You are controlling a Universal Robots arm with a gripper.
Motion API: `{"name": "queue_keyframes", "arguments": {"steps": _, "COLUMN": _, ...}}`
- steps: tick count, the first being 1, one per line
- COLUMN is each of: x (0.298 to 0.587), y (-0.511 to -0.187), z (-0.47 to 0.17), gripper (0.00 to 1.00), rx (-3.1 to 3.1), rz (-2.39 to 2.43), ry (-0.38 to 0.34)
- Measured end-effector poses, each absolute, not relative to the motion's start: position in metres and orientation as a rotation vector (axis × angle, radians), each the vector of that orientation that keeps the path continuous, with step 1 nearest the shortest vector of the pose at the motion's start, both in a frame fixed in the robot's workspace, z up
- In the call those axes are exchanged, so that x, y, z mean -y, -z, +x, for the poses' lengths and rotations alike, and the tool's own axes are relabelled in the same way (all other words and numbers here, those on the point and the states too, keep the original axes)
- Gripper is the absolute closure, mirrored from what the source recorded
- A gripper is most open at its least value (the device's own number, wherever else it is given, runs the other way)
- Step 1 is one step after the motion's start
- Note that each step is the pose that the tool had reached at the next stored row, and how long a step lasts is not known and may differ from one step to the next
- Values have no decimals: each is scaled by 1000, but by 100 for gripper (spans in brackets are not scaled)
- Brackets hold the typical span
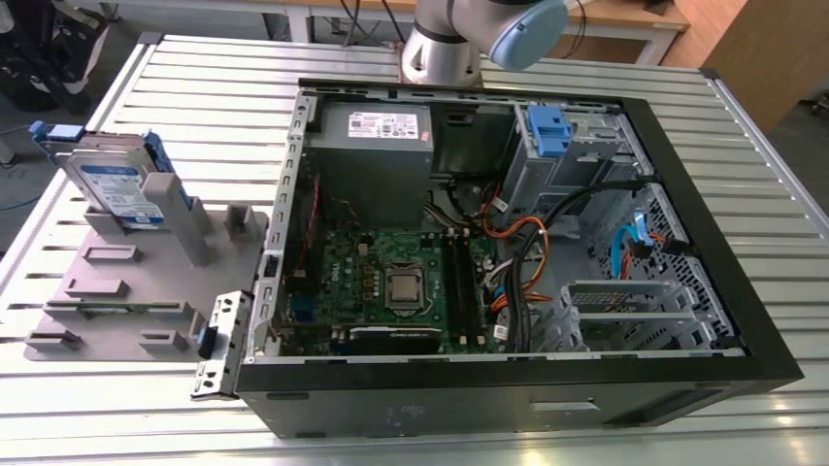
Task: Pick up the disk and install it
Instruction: 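Reach for the disk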
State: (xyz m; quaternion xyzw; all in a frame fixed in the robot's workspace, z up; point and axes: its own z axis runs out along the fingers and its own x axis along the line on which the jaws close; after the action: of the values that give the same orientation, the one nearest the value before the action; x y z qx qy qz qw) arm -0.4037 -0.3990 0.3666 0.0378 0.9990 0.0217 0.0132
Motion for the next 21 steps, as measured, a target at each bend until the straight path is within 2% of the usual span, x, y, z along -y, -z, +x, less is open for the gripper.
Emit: {"name": "queue_keyframes", "arguments": {"steps": 21, "x": 399, "y": -346, "z": -413, "gripper": 89, "rx": -3112, "rz": 118, "ry": -68}}
